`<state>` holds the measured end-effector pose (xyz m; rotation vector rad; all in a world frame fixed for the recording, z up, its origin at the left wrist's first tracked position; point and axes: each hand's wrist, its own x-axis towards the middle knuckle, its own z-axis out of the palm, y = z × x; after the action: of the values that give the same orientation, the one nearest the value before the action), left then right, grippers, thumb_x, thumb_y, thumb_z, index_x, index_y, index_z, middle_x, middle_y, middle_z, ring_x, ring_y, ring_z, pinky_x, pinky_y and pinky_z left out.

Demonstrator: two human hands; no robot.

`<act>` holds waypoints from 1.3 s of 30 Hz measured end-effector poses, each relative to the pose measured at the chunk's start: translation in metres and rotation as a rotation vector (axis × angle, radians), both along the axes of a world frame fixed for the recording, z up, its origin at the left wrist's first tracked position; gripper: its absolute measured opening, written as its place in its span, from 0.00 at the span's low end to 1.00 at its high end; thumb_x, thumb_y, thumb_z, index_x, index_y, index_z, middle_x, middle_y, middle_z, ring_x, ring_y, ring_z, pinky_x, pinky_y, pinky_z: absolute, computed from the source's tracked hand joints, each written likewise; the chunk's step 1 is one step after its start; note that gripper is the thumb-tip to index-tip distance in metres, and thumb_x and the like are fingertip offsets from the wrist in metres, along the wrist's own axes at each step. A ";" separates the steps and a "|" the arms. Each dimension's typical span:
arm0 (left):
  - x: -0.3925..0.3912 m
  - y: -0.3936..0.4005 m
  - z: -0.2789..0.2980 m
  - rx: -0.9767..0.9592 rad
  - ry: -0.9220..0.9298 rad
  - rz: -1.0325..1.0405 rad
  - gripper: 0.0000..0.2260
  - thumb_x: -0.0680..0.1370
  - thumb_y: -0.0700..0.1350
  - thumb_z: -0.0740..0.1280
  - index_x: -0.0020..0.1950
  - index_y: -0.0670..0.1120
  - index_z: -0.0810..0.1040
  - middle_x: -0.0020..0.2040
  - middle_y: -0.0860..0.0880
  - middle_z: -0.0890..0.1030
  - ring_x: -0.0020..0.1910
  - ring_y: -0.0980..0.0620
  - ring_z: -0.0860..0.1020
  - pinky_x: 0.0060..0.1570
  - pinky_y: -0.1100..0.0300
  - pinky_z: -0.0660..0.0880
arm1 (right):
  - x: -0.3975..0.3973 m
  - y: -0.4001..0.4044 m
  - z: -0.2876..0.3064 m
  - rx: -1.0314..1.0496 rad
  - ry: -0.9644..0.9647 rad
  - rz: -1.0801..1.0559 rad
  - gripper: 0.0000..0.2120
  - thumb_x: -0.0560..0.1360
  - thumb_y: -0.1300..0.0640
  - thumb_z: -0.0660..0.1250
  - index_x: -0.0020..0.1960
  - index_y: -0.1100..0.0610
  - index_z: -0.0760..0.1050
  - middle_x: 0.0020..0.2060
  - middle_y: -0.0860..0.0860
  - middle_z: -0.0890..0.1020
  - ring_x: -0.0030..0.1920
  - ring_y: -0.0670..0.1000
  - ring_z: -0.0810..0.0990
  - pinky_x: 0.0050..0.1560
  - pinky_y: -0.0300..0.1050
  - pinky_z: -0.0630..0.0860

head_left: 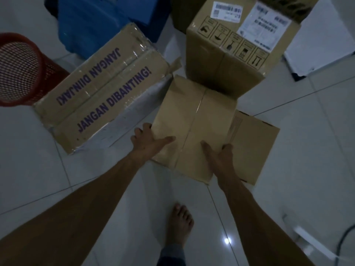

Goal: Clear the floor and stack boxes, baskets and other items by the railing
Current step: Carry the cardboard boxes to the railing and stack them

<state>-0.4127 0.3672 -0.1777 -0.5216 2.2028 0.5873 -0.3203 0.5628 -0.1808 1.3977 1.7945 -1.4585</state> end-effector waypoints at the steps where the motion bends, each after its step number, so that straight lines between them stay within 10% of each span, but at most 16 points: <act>1: 0.005 -0.005 0.007 0.033 -0.004 0.037 0.44 0.65 0.69 0.75 0.73 0.51 0.62 0.71 0.43 0.62 0.71 0.38 0.62 0.70 0.43 0.64 | 0.006 0.002 0.007 0.010 0.014 0.008 0.43 0.65 0.32 0.73 0.69 0.54 0.62 0.66 0.55 0.70 0.63 0.60 0.74 0.63 0.62 0.75; 5: 0.016 -0.028 0.050 0.195 -0.051 0.169 0.38 0.61 0.70 0.76 0.62 0.54 0.66 0.61 0.49 0.72 0.58 0.47 0.75 0.54 0.47 0.79 | 0.019 0.007 0.048 -0.003 0.054 0.044 0.34 0.62 0.29 0.74 0.57 0.44 0.63 0.60 0.54 0.74 0.56 0.57 0.78 0.57 0.61 0.79; 9: 0.022 -0.041 0.110 0.340 -0.020 0.250 0.28 0.72 0.58 0.76 0.62 0.49 0.66 0.52 0.56 0.75 0.47 0.60 0.75 0.36 0.64 0.73 | 0.015 -0.002 0.100 -0.051 0.086 0.068 0.29 0.70 0.37 0.75 0.58 0.48 0.62 0.56 0.53 0.78 0.54 0.56 0.81 0.53 0.59 0.82; 24: 0.099 -0.217 0.349 0.455 0.107 0.413 0.47 0.60 0.69 0.77 0.73 0.54 0.63 0.67 0.51 0.74 0.62 0.48 0.76 0.63 0.46 0.76 | 0.012 -0.142 0.333 -0.007 0.116 0.353 0.40 0.67 0.32 0.74 0.68 0.51 0.62 0.59 0.50 0.77 0.56 0.54 0.79 0.59 0.57 0.78; 39: 0.230 -0.612 0.478 0.560 0.350 0.711 0.27 0.70 0.61 0.77 0.66 0.57 0.74 0.61 0.60 0.78 0.54 0.61 0.77 0.57 0.56 0.76 | 0.034 -0.546 0.467 -0.084 0.285 0.769 0.36 0.70 0.35 0.73 0.67 0.54 0.65 0.58 0.51 0.78 0.55 0.52 0.81 0.55 0.56 0.80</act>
<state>-0.1822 -0.2448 0.3007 -0.9456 1.9827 1.7160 -0.2864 0.0167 0.2860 0.3626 2.0714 -1.3031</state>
